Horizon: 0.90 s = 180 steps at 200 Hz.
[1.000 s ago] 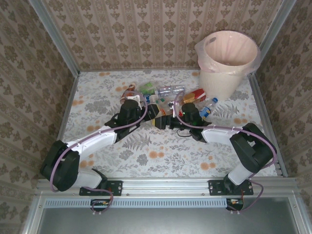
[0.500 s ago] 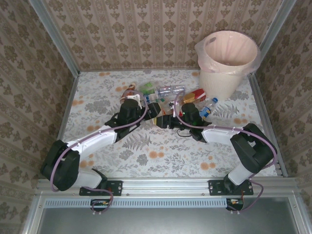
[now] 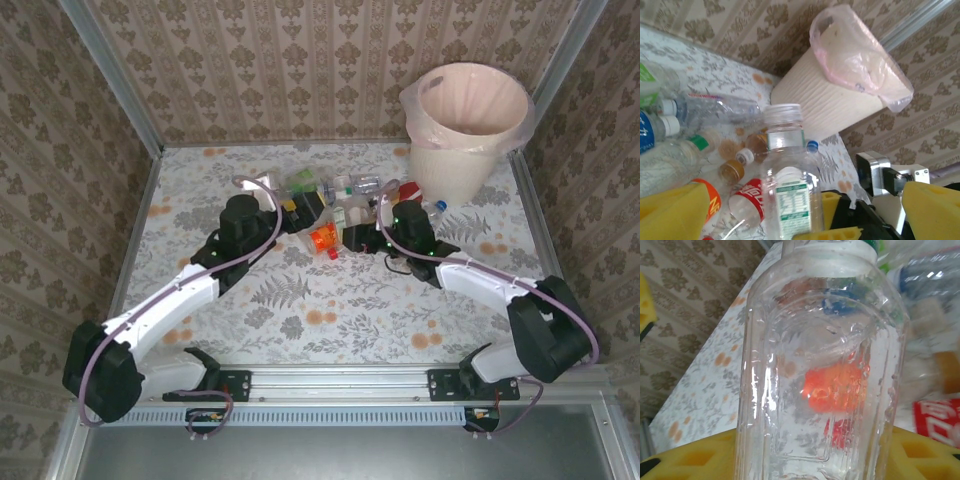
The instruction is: Put the plastic bottles in the bin
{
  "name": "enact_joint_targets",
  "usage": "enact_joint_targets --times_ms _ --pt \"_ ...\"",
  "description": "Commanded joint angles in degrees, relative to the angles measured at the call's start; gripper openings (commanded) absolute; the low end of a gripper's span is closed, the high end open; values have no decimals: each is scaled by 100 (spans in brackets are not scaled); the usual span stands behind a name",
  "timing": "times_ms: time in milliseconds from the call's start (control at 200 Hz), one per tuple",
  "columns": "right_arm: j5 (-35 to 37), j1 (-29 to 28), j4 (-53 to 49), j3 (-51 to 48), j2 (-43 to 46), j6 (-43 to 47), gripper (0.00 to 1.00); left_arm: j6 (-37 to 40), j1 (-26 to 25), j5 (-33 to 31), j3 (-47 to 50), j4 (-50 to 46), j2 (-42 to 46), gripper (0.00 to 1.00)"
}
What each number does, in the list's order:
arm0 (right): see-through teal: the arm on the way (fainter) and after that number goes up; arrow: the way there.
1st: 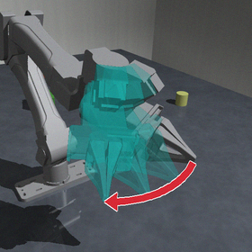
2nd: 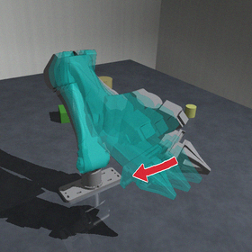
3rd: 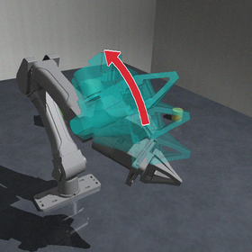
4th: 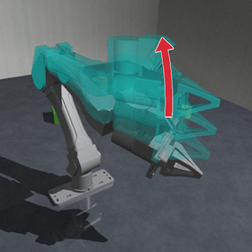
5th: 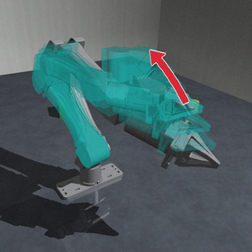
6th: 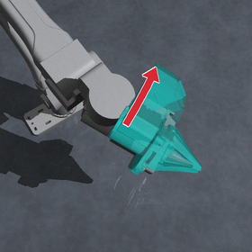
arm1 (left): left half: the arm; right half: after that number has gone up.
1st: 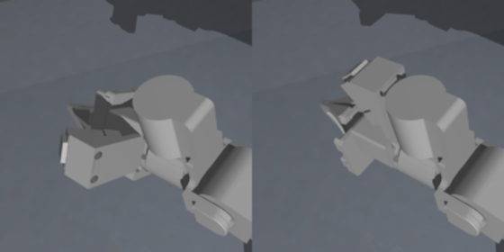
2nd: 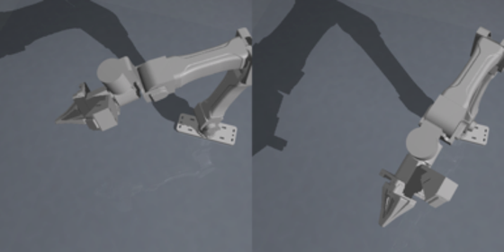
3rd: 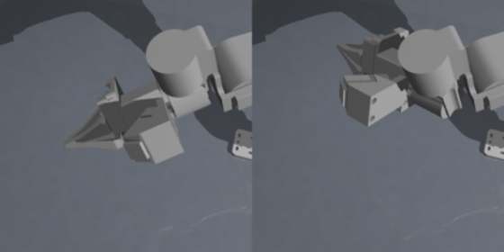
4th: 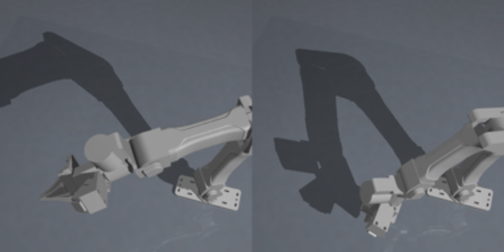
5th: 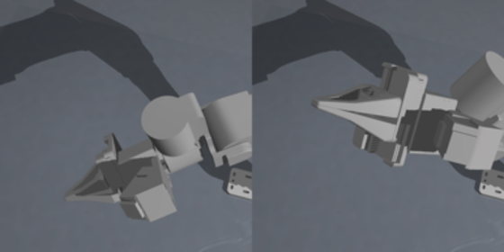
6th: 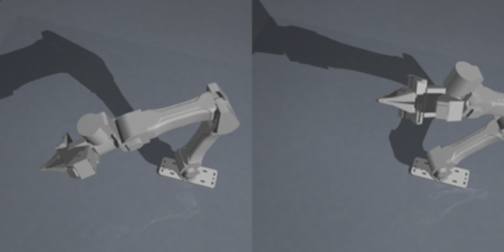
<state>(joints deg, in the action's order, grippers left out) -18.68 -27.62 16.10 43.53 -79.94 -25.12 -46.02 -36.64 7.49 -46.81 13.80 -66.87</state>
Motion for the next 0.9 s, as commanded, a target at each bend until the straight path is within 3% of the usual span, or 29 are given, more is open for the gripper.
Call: enact_joint_targets --times_ms 0,140,345,895 --pt "549 199 -467 414 396 535 56 159 52 -726 29 -569 144 100" --pt "560 635 -915 904 519 822 55 37 104 -1695 -54 -1691 339 100" --pt "740 1144 -1573 1771 485 1389 54 -483 227 -2339 480 -1894 780 100" --pt "2111 2119 -2695 4067 -477 1982 53 -1022 518 -2245 1040 -2166 1253 100"
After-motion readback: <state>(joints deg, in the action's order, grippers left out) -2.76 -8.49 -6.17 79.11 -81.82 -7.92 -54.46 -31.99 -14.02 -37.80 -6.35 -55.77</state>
